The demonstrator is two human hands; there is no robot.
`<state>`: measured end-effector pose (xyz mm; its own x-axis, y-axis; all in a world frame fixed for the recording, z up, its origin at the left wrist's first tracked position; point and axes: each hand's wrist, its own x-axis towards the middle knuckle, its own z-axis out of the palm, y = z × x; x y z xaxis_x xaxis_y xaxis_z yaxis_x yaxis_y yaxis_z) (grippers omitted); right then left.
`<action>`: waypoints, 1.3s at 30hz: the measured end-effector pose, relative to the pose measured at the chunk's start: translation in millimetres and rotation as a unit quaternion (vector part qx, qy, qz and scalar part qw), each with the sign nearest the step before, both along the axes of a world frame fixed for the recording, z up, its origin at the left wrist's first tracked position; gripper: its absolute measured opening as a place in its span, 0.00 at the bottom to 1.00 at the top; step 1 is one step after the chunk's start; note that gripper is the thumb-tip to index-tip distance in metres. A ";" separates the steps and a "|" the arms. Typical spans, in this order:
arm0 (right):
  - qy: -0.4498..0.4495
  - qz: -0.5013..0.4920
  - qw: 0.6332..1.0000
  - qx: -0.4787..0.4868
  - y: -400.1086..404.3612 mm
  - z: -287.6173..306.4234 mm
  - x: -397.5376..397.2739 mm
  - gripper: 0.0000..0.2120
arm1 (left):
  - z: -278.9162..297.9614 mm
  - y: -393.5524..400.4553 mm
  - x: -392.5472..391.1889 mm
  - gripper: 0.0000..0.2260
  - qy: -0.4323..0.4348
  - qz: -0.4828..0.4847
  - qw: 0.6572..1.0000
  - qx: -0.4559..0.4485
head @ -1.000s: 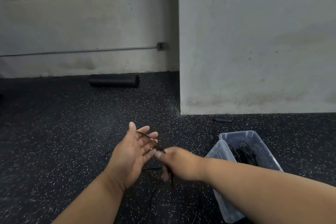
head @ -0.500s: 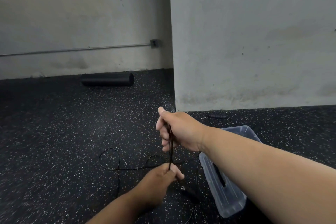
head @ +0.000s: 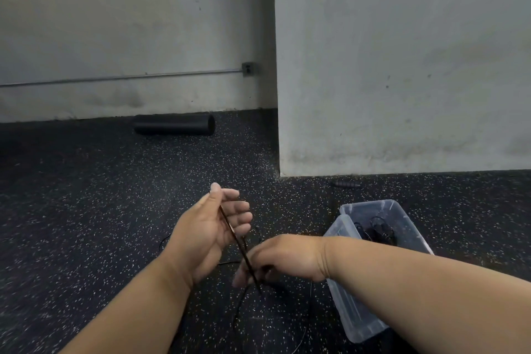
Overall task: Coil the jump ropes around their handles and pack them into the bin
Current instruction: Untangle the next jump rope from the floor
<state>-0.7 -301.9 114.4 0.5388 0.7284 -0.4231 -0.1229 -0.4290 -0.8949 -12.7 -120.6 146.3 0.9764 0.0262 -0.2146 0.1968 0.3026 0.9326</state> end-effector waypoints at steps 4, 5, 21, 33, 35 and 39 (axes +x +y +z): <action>0.029 -0.066 0.996 0.060 0.2 6.5 5.1 0.27 | -15.0 12.4 5.0 0.26 0.045 0.029 0.999 0.000; 0.024 -0.102 0.991 0.082 -0.7 10.4 10.5 0.27 | -19.9 14.6 3.4 0.29 0.057 0.006 0.998 0.016; 0.029 -0.234 0.943 0.234 0.4 40.2 39.3 0.20 | -39.9 -15.9 -34.1 0.19 -0.010 -0.171 0.913 0.370; -0.065 0.045 0.992 -0.095 7.8 -31.2 6.7 0.20 | 1.6 17.6 5.1 0.20 0.003 0.015 1.000 -0.004; -0.088 -0.020 0.991 -0.096 4.4 -21.4 9.5 0.28 | -2.7 22.9 5.8 0.22 0.008 0.020 1.000 -0.007; -0.003 -0.173 0.983 0.054 4.0 8.5 18.8 0.26 | -20.5 22.1 -3.9 0.20 0.032 -0.063 0.992 0.107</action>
